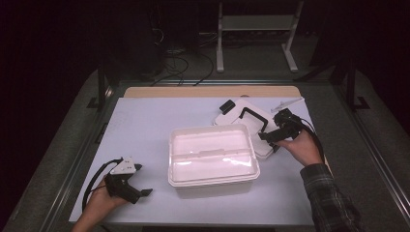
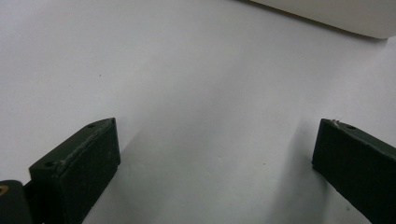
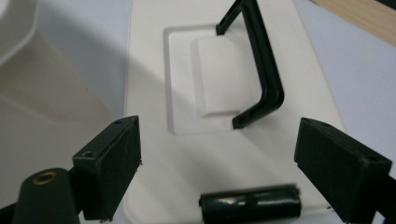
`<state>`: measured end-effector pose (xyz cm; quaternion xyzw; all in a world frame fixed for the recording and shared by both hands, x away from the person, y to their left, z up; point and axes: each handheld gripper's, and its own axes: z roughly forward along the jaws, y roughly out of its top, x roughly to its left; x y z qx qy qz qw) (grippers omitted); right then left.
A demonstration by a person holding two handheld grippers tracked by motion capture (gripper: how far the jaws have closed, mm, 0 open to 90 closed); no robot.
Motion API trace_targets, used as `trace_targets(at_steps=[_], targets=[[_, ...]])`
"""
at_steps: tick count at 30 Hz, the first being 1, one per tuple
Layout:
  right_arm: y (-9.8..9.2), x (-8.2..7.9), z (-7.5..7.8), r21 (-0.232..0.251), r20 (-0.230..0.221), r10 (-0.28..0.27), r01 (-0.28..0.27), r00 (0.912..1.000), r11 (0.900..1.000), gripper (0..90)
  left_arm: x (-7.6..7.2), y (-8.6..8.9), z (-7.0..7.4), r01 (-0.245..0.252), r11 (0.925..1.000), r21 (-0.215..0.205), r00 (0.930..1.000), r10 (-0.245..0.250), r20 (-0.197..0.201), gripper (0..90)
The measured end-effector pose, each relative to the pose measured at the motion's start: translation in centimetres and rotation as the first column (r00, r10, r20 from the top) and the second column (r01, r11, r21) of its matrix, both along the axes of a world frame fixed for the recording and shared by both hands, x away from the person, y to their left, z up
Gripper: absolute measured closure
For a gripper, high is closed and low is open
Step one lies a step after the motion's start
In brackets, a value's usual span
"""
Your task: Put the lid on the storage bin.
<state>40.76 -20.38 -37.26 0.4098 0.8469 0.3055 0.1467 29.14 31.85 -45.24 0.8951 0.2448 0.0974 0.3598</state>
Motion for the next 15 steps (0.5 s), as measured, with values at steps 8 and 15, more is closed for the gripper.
trace_targets(at_steps=[8, 15], targets=[[0.6, 2.8, 0.8, -0.010, -0.032, 0.017, -0.017, 0.9994, 1.000, 19.9, 0.0, 0.0, 0.0, -0.002, 1.0000, -0.003, 1.0000, 0.002, 0.000, 0.0], [1.1, 5.6, 0.6, -0.033, -0.092, 0.046, -0.049, 0.9947, 0.998, 30.7, 0.0, 0.0, 0.0, -0.001, 1.0000, -0.002, 1.0000, 0.001, 0.000, 0.0]])
